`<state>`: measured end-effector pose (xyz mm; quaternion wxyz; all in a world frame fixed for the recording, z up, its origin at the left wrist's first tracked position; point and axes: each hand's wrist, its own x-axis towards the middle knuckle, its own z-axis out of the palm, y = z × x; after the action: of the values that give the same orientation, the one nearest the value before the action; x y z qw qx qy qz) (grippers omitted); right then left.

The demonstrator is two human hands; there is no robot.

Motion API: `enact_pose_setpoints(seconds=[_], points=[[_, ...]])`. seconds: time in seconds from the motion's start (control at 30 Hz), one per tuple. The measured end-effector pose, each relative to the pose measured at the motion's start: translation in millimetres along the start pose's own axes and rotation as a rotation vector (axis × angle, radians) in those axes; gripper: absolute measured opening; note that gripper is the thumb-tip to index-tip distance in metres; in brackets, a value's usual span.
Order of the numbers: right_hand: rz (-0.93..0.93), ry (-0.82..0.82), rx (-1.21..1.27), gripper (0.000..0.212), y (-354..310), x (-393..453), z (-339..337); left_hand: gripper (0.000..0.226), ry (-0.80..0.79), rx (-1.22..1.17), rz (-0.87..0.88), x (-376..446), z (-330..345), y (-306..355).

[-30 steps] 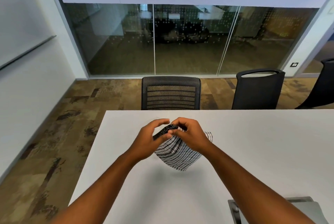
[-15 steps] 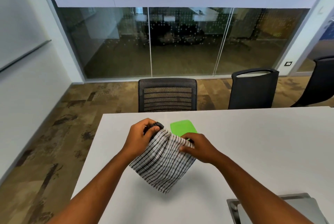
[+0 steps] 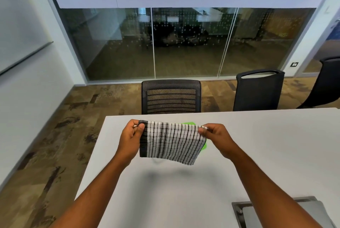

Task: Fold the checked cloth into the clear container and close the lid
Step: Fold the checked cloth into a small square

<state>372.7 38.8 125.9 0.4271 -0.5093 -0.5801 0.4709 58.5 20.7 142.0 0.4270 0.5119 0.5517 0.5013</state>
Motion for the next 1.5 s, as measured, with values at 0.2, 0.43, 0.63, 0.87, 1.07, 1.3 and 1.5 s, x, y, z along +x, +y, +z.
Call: enact_pose_setpoints(seconds=[0.2, 0.43, 0.63, 0.87, 1.07, 1.3, 1.5], points=[[0.091, -0.122, 0.492, 0.053, -8, -2, 15, 0.021, -0.034, 0.019, -0.005, 8, -1, 14], [0.330, -0.253, 0.320, 0.036, 23, -14, 40, 0.025, 0.066, -0.010, -0.252, 15, -20, -13], [0.440, -0.325, 0.415, 0.067, 40, -21, 45, 0.024, 0.018, -0.086, -0.456, 12, -21, -23], [0.413, -0.263, 0.499, 0.040, 38, -19, 47, 0.059, -0.385, -0.375, -0.508, -12, -30, -39], [0.416, -0.085, 0.363, 0.032, 40, -14, 39, 0.059, -0.715, -0.256, -0.534, -32, -9, -72], [0.457, -0.016, 0.052, 0.024, 36, -17, 22, 0.039, -0.337, -0.054, -0.424, -16, -1, -56], [0.447, 0.159, 0.103, 0.042, 51, -16, 25, 0.038, -0.167, 0.039, -0.279, -11, 1, -57]])
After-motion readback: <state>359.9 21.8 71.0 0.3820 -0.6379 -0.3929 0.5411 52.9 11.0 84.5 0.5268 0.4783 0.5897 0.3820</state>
